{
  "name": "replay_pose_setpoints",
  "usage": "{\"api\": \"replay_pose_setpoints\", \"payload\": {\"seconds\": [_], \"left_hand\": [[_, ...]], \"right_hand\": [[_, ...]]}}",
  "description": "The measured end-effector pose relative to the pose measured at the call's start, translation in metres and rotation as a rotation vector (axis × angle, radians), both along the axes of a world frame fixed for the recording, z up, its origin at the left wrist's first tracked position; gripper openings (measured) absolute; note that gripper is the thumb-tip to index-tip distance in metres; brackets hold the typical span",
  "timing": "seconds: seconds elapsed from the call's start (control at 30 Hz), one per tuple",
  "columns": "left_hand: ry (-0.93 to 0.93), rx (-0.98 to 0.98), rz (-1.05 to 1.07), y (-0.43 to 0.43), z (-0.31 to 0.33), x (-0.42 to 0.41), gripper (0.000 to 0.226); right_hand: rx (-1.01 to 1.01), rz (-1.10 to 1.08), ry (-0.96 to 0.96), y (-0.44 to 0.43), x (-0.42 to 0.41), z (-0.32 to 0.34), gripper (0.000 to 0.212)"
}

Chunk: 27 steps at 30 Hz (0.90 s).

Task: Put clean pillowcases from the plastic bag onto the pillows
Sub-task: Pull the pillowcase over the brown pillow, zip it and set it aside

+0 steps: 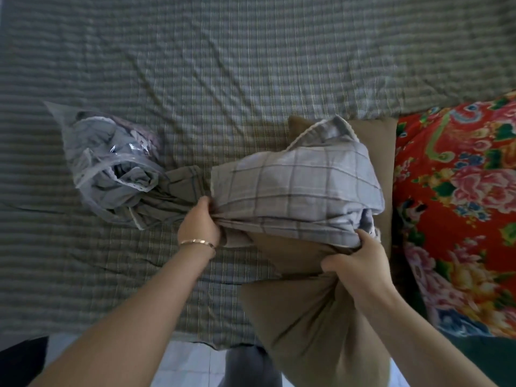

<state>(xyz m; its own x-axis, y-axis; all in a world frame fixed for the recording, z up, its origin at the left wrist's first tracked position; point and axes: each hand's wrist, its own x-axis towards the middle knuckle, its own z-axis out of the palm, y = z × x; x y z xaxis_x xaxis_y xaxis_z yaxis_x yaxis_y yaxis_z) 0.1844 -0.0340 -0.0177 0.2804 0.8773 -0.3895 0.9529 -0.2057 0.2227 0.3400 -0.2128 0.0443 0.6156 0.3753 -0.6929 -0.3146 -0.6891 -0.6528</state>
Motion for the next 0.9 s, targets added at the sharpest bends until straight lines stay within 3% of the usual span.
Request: {"api": "replay_pose_setpoints", "payload": {"seconds": [0.17, 0.27, 0.33, 0.37, 0.43, 0.47, 0.57, 0.63, 0.77, 0.83, 0.9], "left_hand": [[0.074, -0.155, -0.400, -0.013, 0.027, -0.025, 0.024], [-0.285, 0.040, -0.957, -0.063, 0.063, -0.031, 0.017], [-0.490, -0.032, -1.086, -0.097, 0.071, -0.022, 0.020], [-0.590, -0.174, -0.989, -0.106, 0.070, -0.019, 0.024], [-0.658, -0.536, -0.573, -0.106, 0.065, -0.026, 0.026], [-0.596, -0.634, -0.425, -0.101, 0.056, -0.037, 0.025], [-0.282, -1.003, -0.272, -0.079, 0.030, -0.086, 0.004], [-0.254, -1.105, -0.026, -0.052, 0.021, -0.103, 0.027], [-0.574, -0.920, 0.347, 0.012, 0.007, -0.100, 0.020], [-0.636, -0.632, 0.253, 0.033, 0.003, -0.089, 0.011], [-0.490, -0.353, -0.010, 0.055, -0.015, -0.083, 0.015]], "right_hand": [[0.011, -0.332, 0.182, 0.008, 0.001, -0.010, 0.033], [-0.043, -0.413, 0.176, 0.009, -0.003, -0.023, 0.037], [-0.058, -0.350, 0.150, 0.011, -0.013, -0.028, 0.020], [-0.057, -0.301, 0.146, 0.012, -0.020, -0.028, 0.013], [-0.014, -0.192, 0.142, 0.013, -0.036, -0.028, 0.018], [0.023, -0.120, 0.142, 0.012, -0.044, -0.028, 0.022], [0.115, 0.073, 0.169, 0.010, -0.064, -0.033, 0.028], [0.110, 0.143, 0.160, 0.011, -0.077, -0.045, 0.029], [0.059, 0.328, 0.043, 0.028, -0.119, -0.069, 0.030], [0.024, 0.439, -0.012, 0.042, -0.144, -0.080, 0.028], [-0.011, 0.511, -0.024, 0.059, -0.167, -0.097, 0.028]]}}
